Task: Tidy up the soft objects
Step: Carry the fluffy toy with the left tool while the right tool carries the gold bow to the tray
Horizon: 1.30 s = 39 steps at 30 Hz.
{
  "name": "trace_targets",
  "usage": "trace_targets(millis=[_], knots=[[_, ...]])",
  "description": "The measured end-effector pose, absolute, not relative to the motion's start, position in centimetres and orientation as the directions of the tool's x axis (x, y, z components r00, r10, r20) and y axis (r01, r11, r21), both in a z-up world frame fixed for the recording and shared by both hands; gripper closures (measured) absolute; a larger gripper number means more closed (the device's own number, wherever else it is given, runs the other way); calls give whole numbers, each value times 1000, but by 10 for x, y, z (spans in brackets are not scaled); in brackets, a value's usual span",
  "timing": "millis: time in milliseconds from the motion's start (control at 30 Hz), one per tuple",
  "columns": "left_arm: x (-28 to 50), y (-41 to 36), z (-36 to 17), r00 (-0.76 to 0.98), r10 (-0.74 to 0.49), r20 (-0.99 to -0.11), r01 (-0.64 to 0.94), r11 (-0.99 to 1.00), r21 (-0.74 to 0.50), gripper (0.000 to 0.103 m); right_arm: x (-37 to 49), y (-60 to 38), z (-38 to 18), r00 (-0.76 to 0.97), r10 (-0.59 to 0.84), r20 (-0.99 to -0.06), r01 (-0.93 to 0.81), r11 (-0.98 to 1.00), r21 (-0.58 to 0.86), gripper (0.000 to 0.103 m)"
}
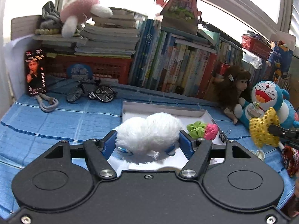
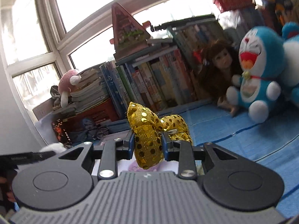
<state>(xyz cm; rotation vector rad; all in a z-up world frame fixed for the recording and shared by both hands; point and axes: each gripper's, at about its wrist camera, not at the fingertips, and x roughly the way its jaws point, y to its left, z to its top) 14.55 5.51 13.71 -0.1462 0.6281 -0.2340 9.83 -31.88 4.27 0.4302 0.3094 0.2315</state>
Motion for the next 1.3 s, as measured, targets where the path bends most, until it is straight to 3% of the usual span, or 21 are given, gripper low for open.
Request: trace_targets(millis=[367, 700, 833, 1300], knots=[[220, 20, 145, 714, -300, -633, 185, 952, -243, 35, 177, -299, 71, 869, 370, -328, -192, 864, 466, 68], [300, -10, 115, 640, -212, -738, 104, 976, -190, 35, 261, -241, 76, 801, 271, -534, -243, 962, 124, 69], [329, -12, 101, 616, -184, -766, 77, 982, -174, 35, 276, -214, 64, 781, 238, -577, -301, 953, -15, 69], [379, -31, 63, 538, -141, -831, 112, 989, -95, 36, 323, -186, 24, 704, 203, -681, -388, 913, -129, 68]])
